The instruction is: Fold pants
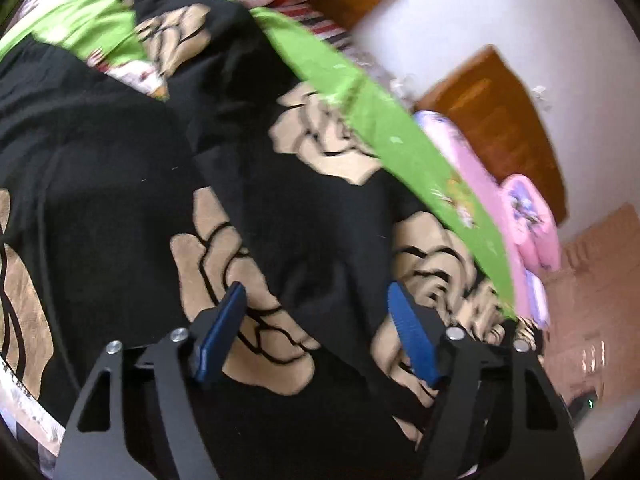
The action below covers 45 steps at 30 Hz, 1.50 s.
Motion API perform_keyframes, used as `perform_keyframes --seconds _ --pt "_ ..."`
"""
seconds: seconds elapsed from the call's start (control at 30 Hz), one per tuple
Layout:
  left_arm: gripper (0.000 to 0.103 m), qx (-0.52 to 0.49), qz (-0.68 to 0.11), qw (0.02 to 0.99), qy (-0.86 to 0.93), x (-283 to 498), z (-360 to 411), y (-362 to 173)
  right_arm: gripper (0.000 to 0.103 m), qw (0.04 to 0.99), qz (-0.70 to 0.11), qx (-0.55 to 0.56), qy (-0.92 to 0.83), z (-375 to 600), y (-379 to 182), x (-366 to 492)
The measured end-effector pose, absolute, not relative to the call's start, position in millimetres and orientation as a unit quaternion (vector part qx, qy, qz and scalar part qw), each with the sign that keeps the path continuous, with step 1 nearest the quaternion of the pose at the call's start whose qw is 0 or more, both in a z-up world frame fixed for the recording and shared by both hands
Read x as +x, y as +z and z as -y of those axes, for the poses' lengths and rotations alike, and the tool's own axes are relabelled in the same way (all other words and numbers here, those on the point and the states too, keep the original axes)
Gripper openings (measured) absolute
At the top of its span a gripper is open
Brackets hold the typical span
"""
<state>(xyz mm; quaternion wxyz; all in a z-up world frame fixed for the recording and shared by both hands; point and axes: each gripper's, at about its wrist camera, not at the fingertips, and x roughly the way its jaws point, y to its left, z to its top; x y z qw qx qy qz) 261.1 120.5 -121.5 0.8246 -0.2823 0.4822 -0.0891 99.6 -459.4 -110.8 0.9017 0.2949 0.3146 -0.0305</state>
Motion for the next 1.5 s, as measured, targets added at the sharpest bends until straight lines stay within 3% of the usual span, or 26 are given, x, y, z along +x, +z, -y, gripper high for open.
perform_keyframes --seconds 0.13,0.27,0.37,0.6,0.73,0.9,1.13,1.5 --pt "0.064 -0.274 -0.476 0.835 -0.046 273.7 -126.1 -119.9 0.011 0.906 -0.310 0.288 -0.028 461.4 -102.2 103.3" --pt "0.006 -0.261 -0.490 0.829 -0.071 287.7 -117.2 -129.3 0.011 0.905 -0.309 0.291 -0.027 460.4 -105.6 105.5" --pt "0.004 -0.257 -0.466 0.844 -0.068 282.1 -116.2 -121.1 0.011 0.904 -0.306 0.299 -0.030 463.5 -105.8 104.7" --pt "0.004 -0.241 -0.371 0.887 -0.132 254.5 -128.2 -17.7 0.010 0.919 -0.281 0.275 -0.026 466.4 -63.3 104.0" --pt "0.004 -0.226 -0.359 0.891 -0.159 228.1 -136.6 12.9 0.010 0.928 -0.261 0.265 -0.031 466.2 -42.0 86.0" --pt "0.006 -0.198 -0.398 0.884 -0.144 203.1 -149.3 -21.0 0.010 0.927 -0.269 0.257 -0.049 469.0 -50.3 56.0" --pt "0.006 -0.172 -0.448 0.872 -0.091 202.3 -161.6 -86.2 0.010 0.896 -0.337 0.274 -0.091 476.3 -115.6 44.5" --pt "0.002 -0.179 -0.372 0.907 -0.084 164.1 -192.4 -27.4 0.010 0.921 -0.279 0.259 -0.082 457.9 -69.4 4.5"
